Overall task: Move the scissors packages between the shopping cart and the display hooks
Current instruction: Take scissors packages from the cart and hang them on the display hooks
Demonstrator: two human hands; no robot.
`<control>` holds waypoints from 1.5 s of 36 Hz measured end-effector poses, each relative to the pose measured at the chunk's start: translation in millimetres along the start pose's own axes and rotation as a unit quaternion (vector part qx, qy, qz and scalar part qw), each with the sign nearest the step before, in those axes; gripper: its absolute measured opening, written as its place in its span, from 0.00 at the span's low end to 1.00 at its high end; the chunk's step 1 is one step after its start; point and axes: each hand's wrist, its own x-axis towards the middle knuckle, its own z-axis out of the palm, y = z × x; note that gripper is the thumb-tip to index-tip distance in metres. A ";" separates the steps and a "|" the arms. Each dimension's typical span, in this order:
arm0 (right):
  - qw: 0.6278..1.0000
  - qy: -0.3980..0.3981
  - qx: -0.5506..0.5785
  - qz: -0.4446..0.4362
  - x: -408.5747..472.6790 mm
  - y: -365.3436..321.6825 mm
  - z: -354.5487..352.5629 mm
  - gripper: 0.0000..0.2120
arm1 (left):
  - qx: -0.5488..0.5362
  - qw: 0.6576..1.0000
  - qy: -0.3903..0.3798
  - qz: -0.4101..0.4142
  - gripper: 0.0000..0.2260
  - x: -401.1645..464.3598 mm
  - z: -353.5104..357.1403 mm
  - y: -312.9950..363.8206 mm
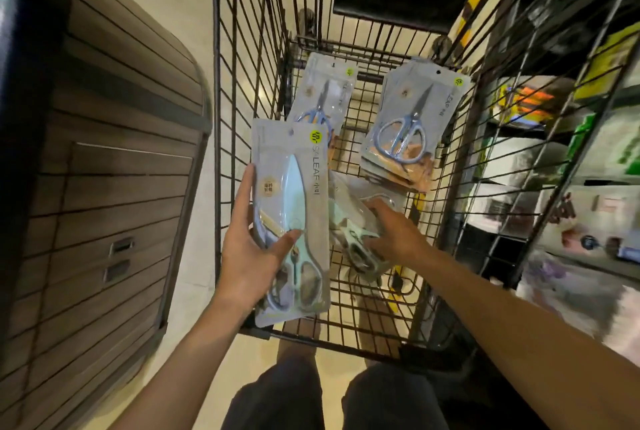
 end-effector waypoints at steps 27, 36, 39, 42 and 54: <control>0.788 0.365 0.490 -0.076 -366.8 -82.3 -47.0 0.51 | 0.104 0.952 -0.140 0.251 0.45 -131.2 -45.6 222.1; 0.666 0.472 0.564 -0.126 -470.9 -62.3 39.2 0.46 | 0.106 0.909 -0.268 0.301 0.45 -218.0 -9.7 214.2; 0.637 0.505 0.569 -0.125 -503.6 -54.4 81.4 0.46 | 0.129 0.887 -0.306 0.321 0.45 -255.0 -0.2 198.5; 0.618 0.532 0.563 -0.134 -536.8 -51.9 122.2 0.47 | 0.133 0.870 -0.332 0.339 0.44 -298.7 6.7 180.5; 0.505 0.625 0.592 -0.057 -620.8 -65.9 270.1 0.47 | 0.164 0.798 -0.453 0.362 0.43 -421.0 5.1 121.8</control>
